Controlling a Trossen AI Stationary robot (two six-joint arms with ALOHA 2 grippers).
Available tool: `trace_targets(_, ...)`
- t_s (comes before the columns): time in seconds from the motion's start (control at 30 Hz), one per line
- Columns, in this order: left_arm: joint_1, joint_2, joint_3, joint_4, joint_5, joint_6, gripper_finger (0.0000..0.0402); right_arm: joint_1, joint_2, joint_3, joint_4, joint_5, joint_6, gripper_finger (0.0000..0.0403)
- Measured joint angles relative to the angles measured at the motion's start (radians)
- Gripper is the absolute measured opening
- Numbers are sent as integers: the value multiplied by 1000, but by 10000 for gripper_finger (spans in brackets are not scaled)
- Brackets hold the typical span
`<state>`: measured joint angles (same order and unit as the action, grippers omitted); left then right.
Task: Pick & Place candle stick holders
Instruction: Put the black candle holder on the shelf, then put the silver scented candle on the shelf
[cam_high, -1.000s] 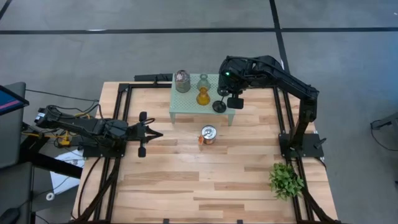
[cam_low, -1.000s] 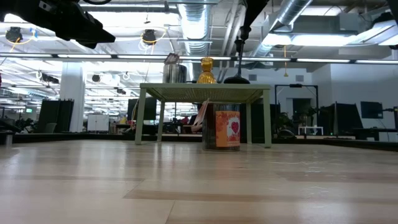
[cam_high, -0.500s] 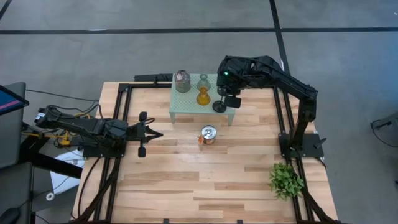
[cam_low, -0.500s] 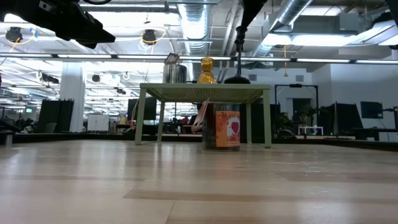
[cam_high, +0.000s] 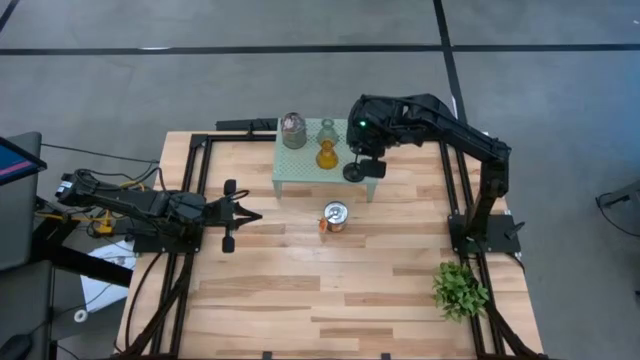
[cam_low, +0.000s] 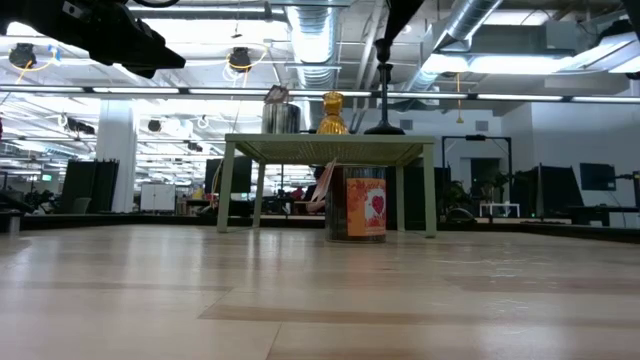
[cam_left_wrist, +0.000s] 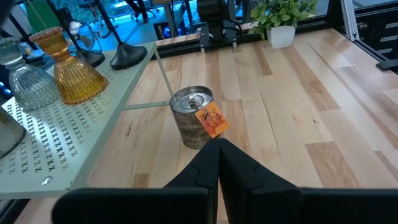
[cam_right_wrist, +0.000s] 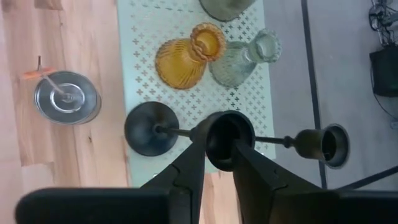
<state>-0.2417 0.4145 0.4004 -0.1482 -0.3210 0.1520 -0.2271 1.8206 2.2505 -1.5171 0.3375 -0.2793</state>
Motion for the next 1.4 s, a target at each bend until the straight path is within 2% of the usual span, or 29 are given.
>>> trace_targets(0.87, 0, 0, 0, 0, 0, 0, 8, 20, -1, 1, 0, 9, 16, 74)
trace_targets(1.03, 0, 0, 0, 0, 0, 0, 8, 31, -6, 12, -8, 34, 11, 94)
trace_targets(1.23, 0, 0, 0, 0, 0, 0, 8, 56, -10, 88, -38, 45, 11, 128)
trace_targets(1.4, 0, 0, 0, -1, 0, 0, 8, 92, -31, 100, -57, 64, 15, 140)
